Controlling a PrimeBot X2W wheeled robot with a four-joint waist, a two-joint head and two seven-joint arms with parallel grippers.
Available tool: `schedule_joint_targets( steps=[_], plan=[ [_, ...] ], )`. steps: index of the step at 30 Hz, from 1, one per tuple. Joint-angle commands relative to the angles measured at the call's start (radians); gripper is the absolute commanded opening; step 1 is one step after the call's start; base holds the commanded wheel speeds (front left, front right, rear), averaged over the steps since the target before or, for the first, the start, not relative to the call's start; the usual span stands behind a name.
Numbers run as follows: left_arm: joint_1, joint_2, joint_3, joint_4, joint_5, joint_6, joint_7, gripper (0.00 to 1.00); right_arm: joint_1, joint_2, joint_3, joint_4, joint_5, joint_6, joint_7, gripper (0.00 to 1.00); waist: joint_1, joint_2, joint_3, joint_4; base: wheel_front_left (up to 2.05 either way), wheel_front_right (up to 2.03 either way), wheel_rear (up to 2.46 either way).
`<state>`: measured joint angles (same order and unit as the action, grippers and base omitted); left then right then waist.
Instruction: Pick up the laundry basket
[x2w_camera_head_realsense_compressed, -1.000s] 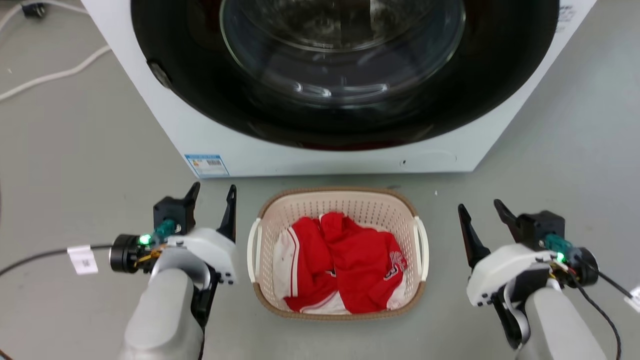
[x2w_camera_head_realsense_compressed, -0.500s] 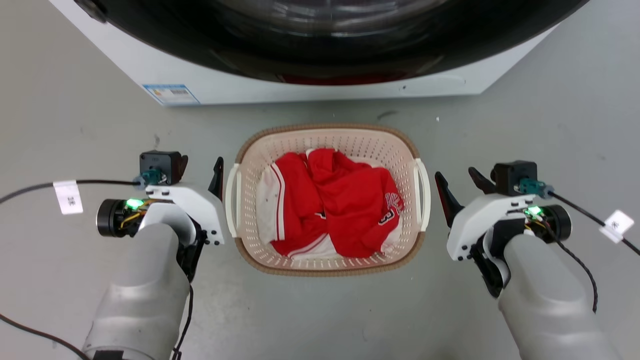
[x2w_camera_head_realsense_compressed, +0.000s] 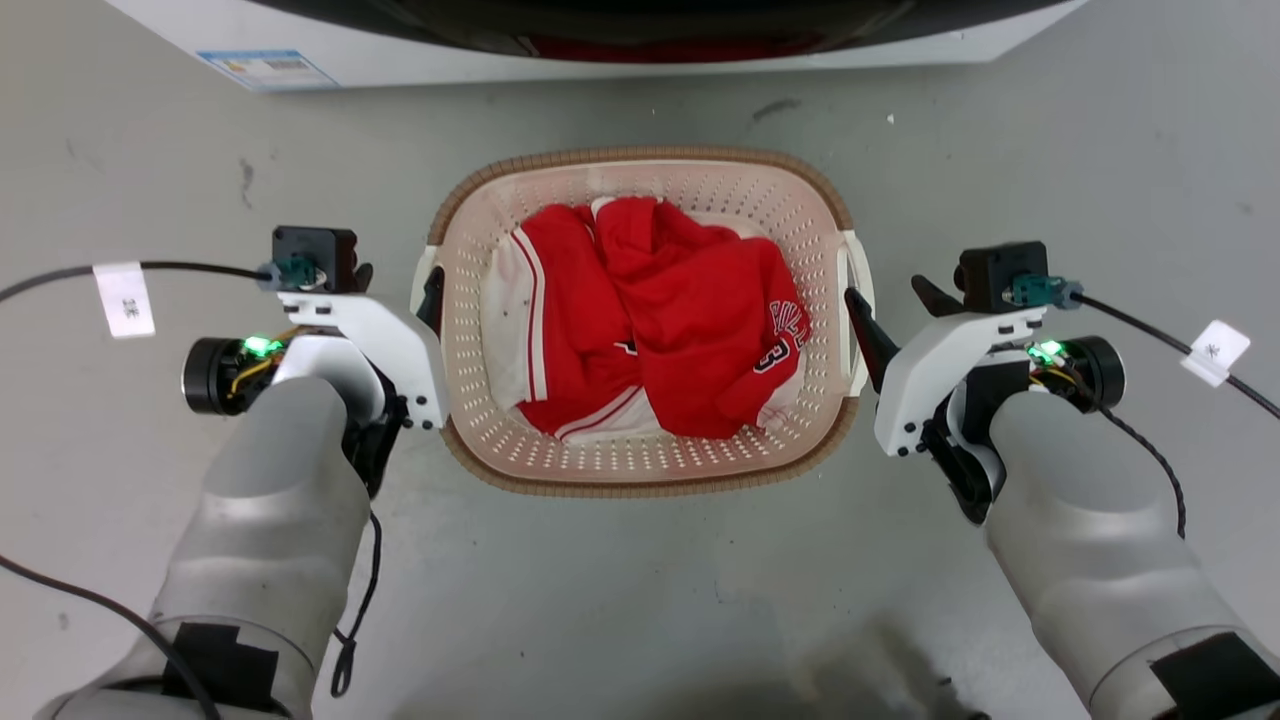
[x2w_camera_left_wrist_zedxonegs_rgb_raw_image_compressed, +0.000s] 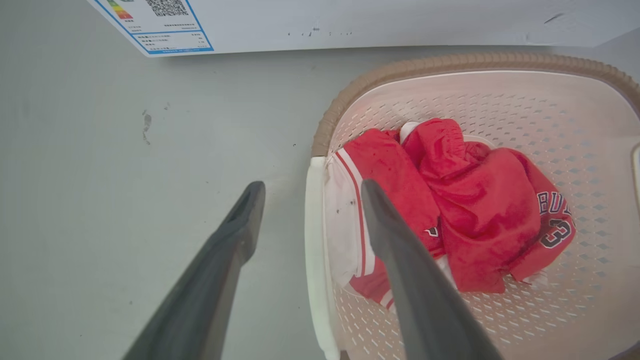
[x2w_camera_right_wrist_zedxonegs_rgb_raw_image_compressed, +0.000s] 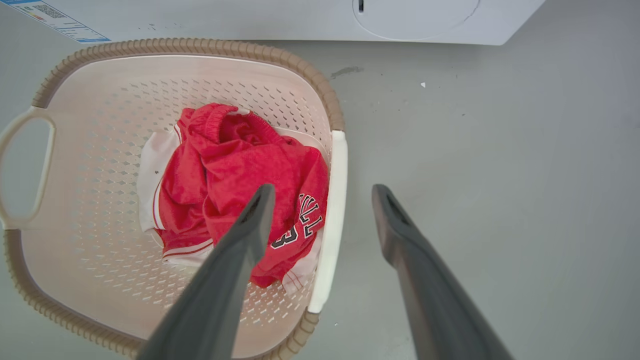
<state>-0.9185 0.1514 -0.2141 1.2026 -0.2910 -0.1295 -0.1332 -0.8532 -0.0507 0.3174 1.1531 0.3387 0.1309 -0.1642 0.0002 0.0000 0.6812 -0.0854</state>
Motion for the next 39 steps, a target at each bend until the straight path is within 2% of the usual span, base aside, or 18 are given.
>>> schedule_joint_targets(
  steps=[1,21,22,23,24,25,26,39],
  plan=[
    [-0.023,0.01,-0.01,0.005,-0.01,-0.001,0.006,1.0,-0.027,0.001,0.013,0.014,0.015,0.0,0.003,1.0,-0.0002,0.0,0.035,-0.004,0.0,0.0,0.0],
    [-0.117,0.03,-0.115,0.038,-0.13,-0.001,0.045,1.0,-0.142,0.001,0.181,0.077,0.154,0.0,0.053,1.0,-0.0002,0.0,0.17,-0.014,0.0,0.0,0.0],
    [-0.118,0.03,-0.121,0.039,-0.136,-0.001,0.047,1.0,-0.142,0.001,0.188,0.077,0.164,0.0,0.056,0.85,-0.0002,0.0,0.173,-0.014,0.0,0.0,0.0],
    [-0.12,0.03,-0.125,0.039,-0.14,-0.001,0.048,1.0,-0.145,0.001,0.193,0.077,0.172,0.0,0.057,0.49,-0.0002,0.0,0.176,-0.014,0.0,0.0,0.0],
    [-0.12,0.024,-0.131,0.037,-0.153,-0.001,0.056,1.0,-0.148,0.001,0.2,0.078,0.179,0.0,0.057,0.27,-0.0002,0.0,0.178,-0.015,0.0,0.0,0.0],
    [-0.121,0.022,-0.139,0.035,-0.158,-0.001,0.062,0.29,-0.149,0.001,0.206,0.079,0.187,0.0,0.061,0.0,-0.0002,0.0,0.18,-0.015,0.0,0.0,0.0],
    [-0.122,0.025,-0.146,0.031,-0.164,-0.001,0.064,0.0,-0.149,0.001,0.215,0.076,0.197,0.0,0.062,0.0,-0.0002,0.0,0.181,-0.014,0.0,0.0,0.0],
    [-0.096,0.038,-0.237,0.018,-0.249,-0.001,0.101,0.0,-0.145,0.003,0.307,0.074,0.273,0.0,0.066,0.0,-0.0002,0.0,0.15,-0.019,0.0,0.0,0.0]
  ],
)
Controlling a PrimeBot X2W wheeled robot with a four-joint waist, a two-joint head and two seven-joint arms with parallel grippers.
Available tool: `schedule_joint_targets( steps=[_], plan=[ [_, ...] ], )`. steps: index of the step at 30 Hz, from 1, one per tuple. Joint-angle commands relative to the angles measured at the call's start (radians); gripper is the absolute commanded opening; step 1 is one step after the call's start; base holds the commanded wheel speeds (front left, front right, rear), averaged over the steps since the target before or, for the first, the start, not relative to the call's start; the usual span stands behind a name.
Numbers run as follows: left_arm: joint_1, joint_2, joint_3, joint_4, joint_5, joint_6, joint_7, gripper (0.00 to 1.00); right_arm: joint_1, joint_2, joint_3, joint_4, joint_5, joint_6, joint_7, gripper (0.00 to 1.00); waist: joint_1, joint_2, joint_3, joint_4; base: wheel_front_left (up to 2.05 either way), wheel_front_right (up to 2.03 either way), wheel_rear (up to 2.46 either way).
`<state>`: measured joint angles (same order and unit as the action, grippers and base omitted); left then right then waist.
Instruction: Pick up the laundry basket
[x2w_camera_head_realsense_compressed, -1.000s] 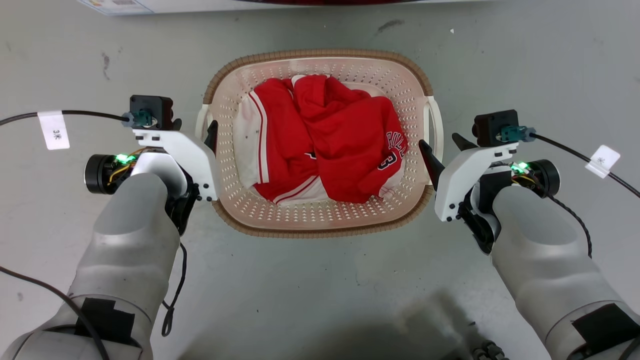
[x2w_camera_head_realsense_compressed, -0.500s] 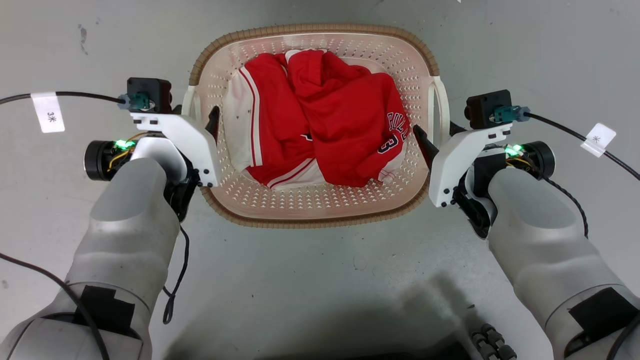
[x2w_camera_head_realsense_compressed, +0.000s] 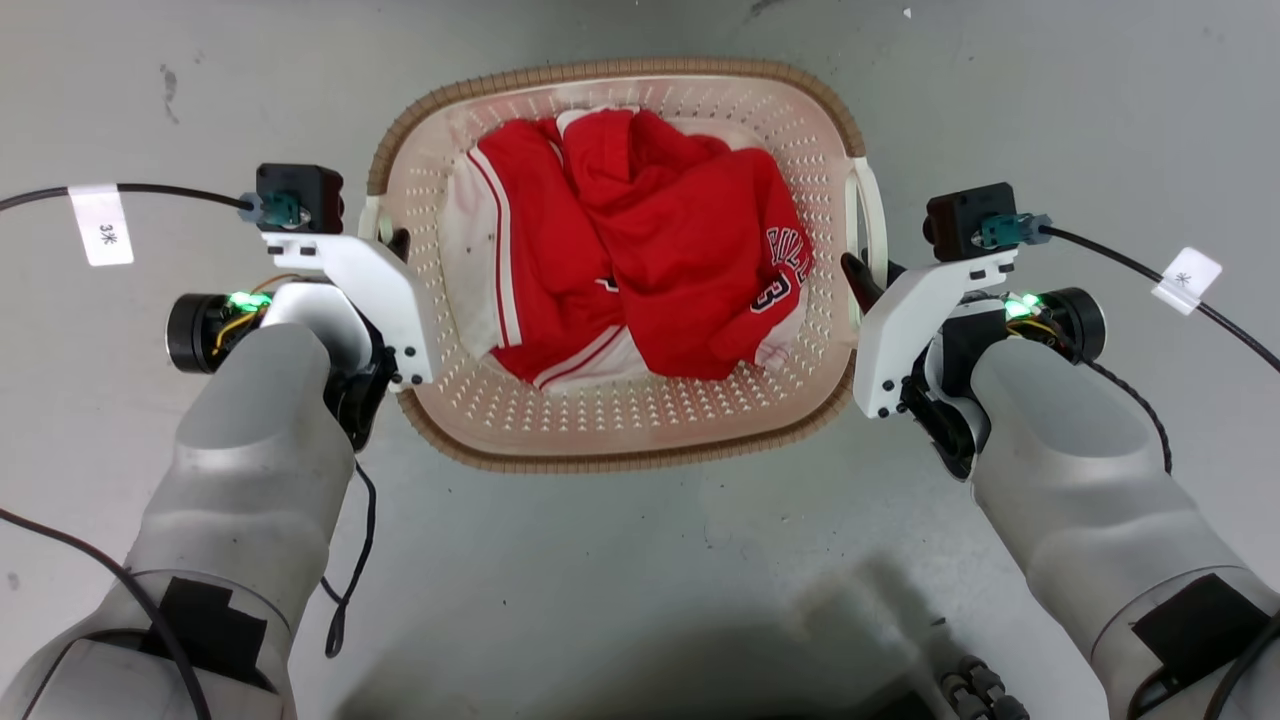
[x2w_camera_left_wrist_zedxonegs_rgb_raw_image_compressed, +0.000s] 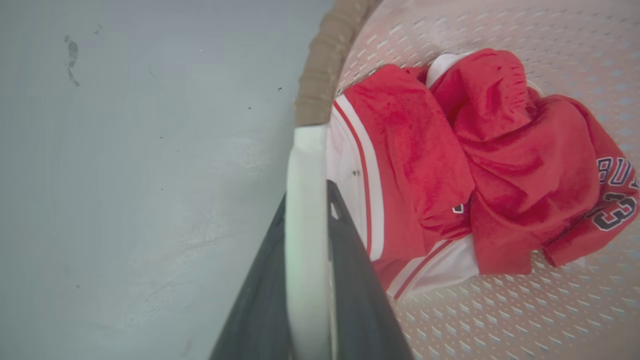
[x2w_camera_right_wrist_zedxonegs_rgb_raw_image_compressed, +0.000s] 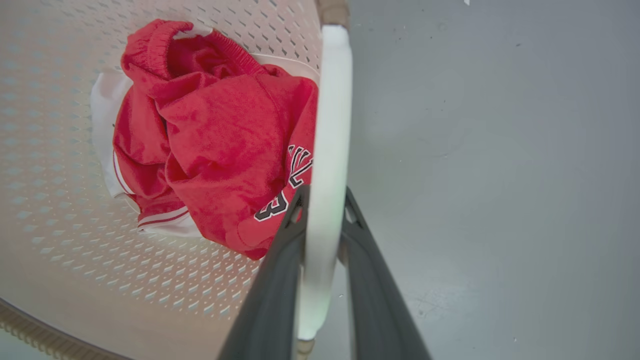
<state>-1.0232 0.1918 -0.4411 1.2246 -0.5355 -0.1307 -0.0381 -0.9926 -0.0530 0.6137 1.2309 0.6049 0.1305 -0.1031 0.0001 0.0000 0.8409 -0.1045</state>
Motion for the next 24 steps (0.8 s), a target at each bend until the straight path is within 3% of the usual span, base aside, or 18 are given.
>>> schedule_joint_targets(
  steps=[1,10,24],
  plan=[
    [0.011,-0.004,-0.017,-0.005,-0.011,0.0,0.011,0.0,0.002,0.005,0.02,-0.007,0.016,0.0,0.022,0.0,-0.0001,0.0,-0.018,0.002,0.0,0.0,0.0],
    [0.08,-0.032,-0.074,0.002,-0.099,-0.002,0.121,0.0,0.066,0.01,0.086,-0.005,0.112,0.002,0.197,0.0,-0.0001,0.0,-0.162,0.017,0.0,0.0,0.0],
    [0.21,-0.061,-0.131,0.002,-0.224,-0.005,0.265,0.0,0.165,0.004,0.135,0.018,0.197,0.002,0.365,0.0,-0.0001,0.0,-0.438,0.036,0.0,0.0,0.0]
  ],
)
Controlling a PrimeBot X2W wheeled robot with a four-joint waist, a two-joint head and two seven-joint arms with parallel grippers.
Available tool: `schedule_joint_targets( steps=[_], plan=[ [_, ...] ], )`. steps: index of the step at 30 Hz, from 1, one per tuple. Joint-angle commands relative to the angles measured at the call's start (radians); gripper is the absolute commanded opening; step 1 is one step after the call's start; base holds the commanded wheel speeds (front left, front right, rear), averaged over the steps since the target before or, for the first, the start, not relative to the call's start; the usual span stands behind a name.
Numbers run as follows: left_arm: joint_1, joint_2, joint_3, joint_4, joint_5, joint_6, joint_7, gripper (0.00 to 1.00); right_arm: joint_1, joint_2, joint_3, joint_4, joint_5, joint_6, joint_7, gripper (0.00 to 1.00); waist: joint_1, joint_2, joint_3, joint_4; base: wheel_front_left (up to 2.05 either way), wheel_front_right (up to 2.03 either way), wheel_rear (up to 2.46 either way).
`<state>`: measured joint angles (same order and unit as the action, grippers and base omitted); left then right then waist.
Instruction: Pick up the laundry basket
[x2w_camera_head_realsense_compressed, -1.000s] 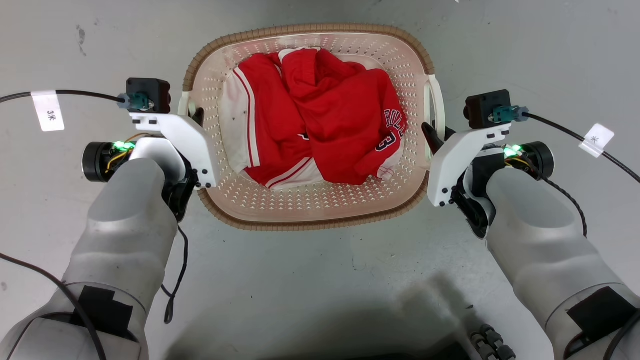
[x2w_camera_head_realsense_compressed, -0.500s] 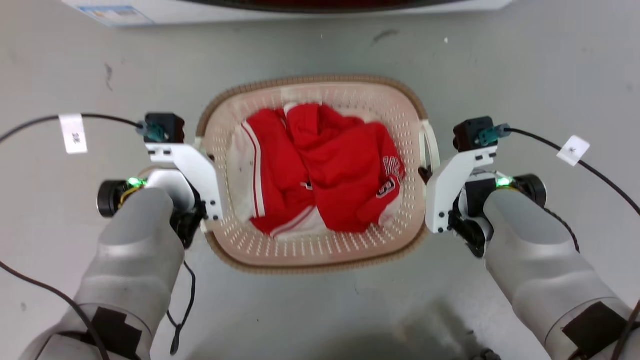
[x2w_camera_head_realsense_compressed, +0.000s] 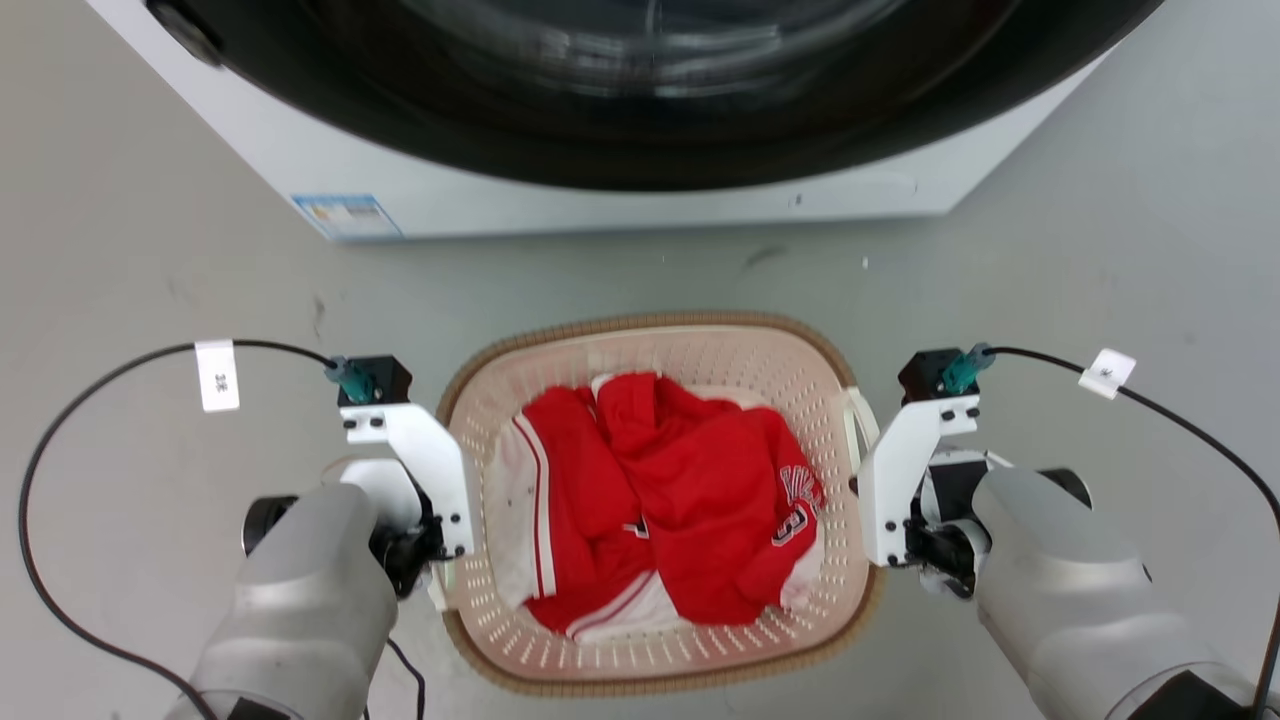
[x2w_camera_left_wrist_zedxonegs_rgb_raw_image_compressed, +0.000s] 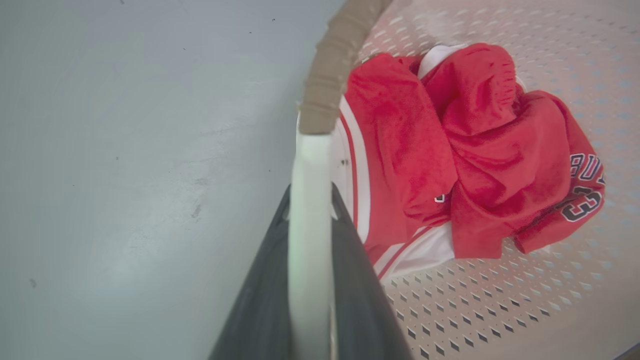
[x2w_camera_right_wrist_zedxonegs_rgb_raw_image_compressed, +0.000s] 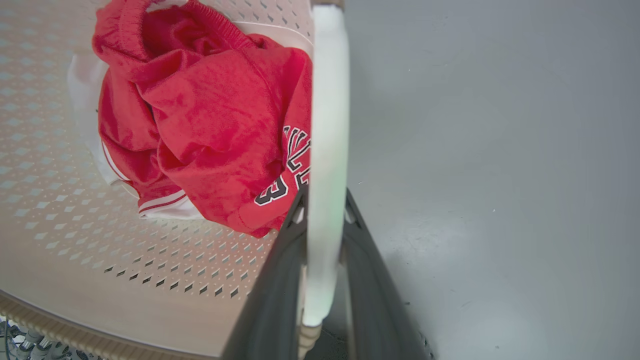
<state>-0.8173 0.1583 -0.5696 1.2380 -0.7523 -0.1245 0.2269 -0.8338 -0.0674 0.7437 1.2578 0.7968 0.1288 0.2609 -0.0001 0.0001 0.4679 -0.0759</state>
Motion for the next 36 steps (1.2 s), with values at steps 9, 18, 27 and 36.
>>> schedule_joint_targets(
  steps=[9,18,27,36],
  plan=[
    [0.075,-0.03,-0.038,-0.008,-0.073,-0.011,0.101,0.0,0.054,0.013,0.023,-0.006,0.07,0.004,0.149,0.0,0.0001,-0.0001,-0.234,0.012,0.0,0.0,0.0],
    [0.116,-0.025,-0.073,-0.011,-0.119,-0.011,0.184,0.0,0.093,0.006,0.02,0.005,0.124,0.004,0.27,0.0,0.0001,-0.0001,-0.362,0.014,0.0,0.0,0.0],
    [0.15,-0.026,-0.098,-0.004,-0.153,-0.011,0.22,0.0,0.115,-0.001,0.016,0.019,0.153,0.004,0.357,0.0,0.0001,-0.0001,-0.463,0.021,0.0,0.0,0.0],
    [0.188,-0.031,-0.117,0.01,-0.182,-0.011,0.249,0.0,0.14,-0.006,0.015,0.025,0.156,0.003,0.379,0.0,0.0001,-0.0001,-0.524,0.03,0.0,0.0,0.0]
  ],
)
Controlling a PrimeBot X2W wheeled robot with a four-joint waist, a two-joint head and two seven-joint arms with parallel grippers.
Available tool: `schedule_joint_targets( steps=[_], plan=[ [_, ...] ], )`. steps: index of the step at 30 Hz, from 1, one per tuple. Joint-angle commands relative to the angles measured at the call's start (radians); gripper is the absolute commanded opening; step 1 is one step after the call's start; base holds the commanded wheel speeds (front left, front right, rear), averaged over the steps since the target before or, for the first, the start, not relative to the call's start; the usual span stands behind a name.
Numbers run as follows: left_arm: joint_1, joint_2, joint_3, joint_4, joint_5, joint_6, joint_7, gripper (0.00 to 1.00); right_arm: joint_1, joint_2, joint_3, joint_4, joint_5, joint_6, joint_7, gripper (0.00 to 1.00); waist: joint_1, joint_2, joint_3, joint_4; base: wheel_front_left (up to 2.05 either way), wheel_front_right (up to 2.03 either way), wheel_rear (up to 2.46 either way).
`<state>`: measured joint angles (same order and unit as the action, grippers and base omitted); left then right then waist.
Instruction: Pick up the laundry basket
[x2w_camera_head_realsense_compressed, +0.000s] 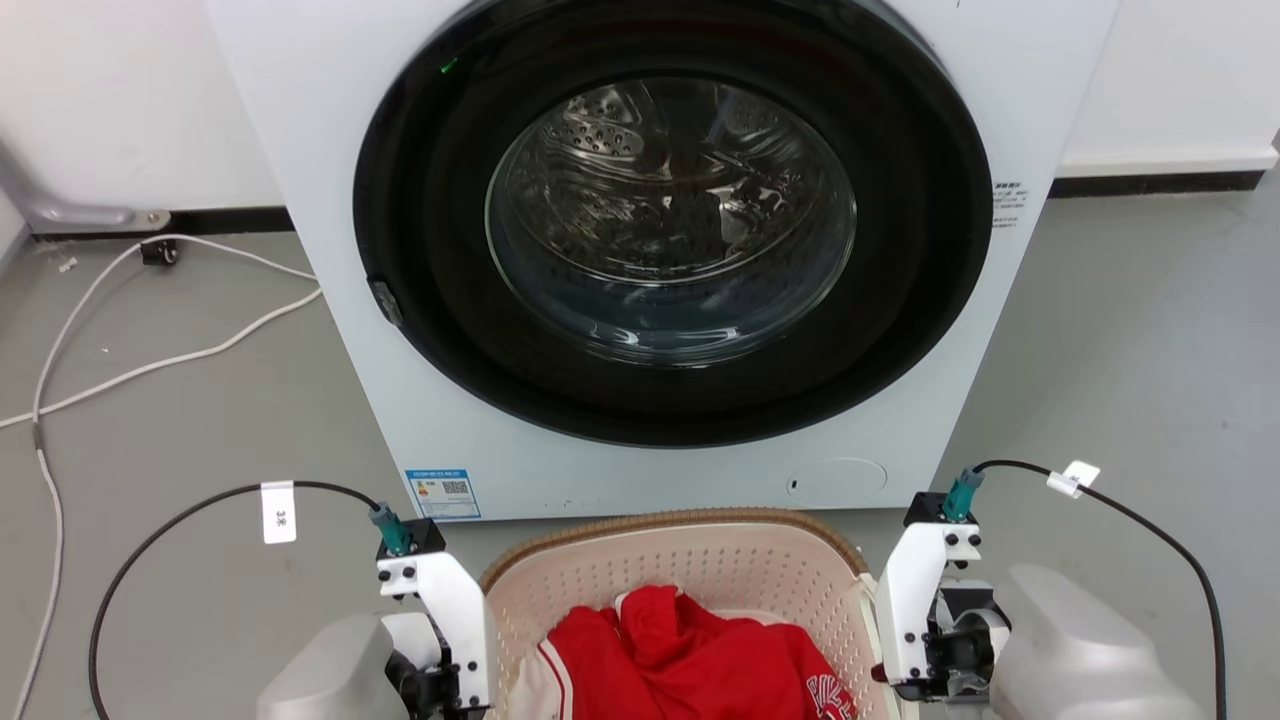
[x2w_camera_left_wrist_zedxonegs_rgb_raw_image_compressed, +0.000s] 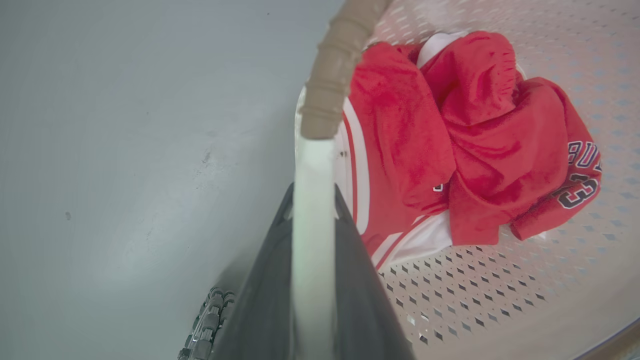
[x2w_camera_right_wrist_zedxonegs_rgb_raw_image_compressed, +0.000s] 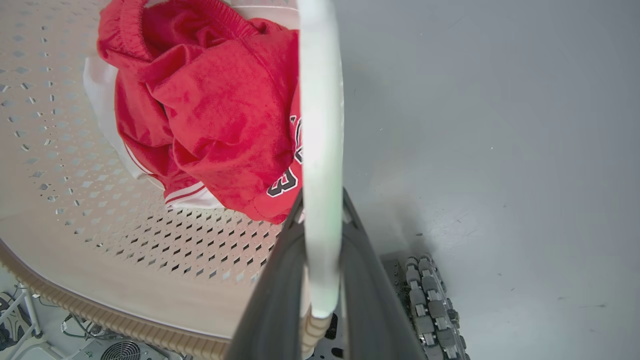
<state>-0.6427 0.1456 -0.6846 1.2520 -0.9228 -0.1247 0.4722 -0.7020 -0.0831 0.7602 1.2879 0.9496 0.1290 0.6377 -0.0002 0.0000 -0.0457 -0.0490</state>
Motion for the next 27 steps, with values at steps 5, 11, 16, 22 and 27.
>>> schedule_joint_targets(
  steps=[5,11,16,22,27],
  plan=[
    [0.029,-0.029,-0.009,0.002,-0.025,-0.011,0.021,0.0,0.033,0.006,-0.004,-0.003,0.007,0.003,0.01,0.0,0.0002,0.0,-0.044,0.012,0.0,0.0,0.0],
    [0.053,-0.042,-0.015,0.011,-0.037,-0.011,0.036,0.0,0.065,0.002,-0.006,-0.003,0.009,0.003,0.013,0.0,0.0002,0.0,-0.073,0.025,0.0,0.0,0.0],
    [0.056,-0.046,-0.024,0.015,-0.034,-0.011,0.02,0.0,0.075,-0.002,-0.006,-0.002,0.005,0.003,0.012,0.0,0.0002,0.0,-0.075,0.03,0.0,0.0,0.0],
    [0.035,-0.044,-0.033,0.019,-0.029,-0.011,-0.01,0.0,0.063,-0.002,-0.003,-0.002,0.001,0.003,-0.005,0.0,0.0002,0.0,-0.062,0.033,0.0,0.0,0.0],
    [0.028,-0.044,-0.038,0.022,-0.03,-0.011,-0.014,0.0,0.058,0.001,0.0,-0.002,0.0,0.003,-0.016,0.0,0.0002,0.0,-0.055,0.033,0.0,0.0,0.0]
  ],
)
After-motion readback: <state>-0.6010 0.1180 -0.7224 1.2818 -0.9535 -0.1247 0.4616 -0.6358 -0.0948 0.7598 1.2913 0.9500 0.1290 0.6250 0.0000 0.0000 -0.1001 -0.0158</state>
